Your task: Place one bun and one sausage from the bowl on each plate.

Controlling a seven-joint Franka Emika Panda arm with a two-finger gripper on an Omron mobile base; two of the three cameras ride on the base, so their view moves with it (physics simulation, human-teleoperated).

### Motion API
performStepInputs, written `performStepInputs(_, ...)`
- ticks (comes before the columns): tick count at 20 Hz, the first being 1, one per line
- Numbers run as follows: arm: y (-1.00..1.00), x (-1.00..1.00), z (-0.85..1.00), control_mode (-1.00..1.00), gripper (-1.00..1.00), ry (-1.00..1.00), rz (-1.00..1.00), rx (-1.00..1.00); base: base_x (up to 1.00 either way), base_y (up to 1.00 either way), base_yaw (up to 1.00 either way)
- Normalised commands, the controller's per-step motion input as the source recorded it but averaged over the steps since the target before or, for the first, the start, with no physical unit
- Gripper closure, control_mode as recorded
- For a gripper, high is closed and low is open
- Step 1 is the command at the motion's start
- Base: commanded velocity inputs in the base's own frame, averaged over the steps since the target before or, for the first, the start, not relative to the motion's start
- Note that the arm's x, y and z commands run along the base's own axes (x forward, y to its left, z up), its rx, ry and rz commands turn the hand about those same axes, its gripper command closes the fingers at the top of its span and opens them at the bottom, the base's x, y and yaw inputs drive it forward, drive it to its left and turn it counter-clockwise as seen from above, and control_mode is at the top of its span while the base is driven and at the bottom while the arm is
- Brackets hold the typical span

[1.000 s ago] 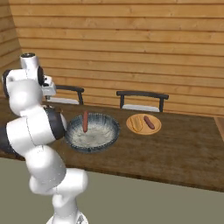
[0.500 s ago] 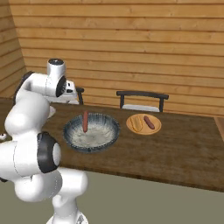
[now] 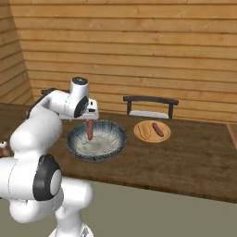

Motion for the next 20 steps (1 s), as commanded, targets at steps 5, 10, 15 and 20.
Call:
performStepInputs(5,-0.35,0.00,-0.70,-1.00,-1.00,0.00,-0.18,0.00,0.00,0.00,0.00)
performStepInputs(10,-0.05,0.01,-0.20,-1.00,-1.00,-0.02,-0.08,0.04,0.00,0.00,0.00)
performStepInputs(15,0.05,0.25,-0.37,-1.00,-1.00,-0.08,0.00,0.04,0.00,0.00,0.00)
performStepInputs(20,0.04,0.37,-0.13,-1.00,-1.00,-0.11,0.01,0.00,0.00,0.00,0.00)
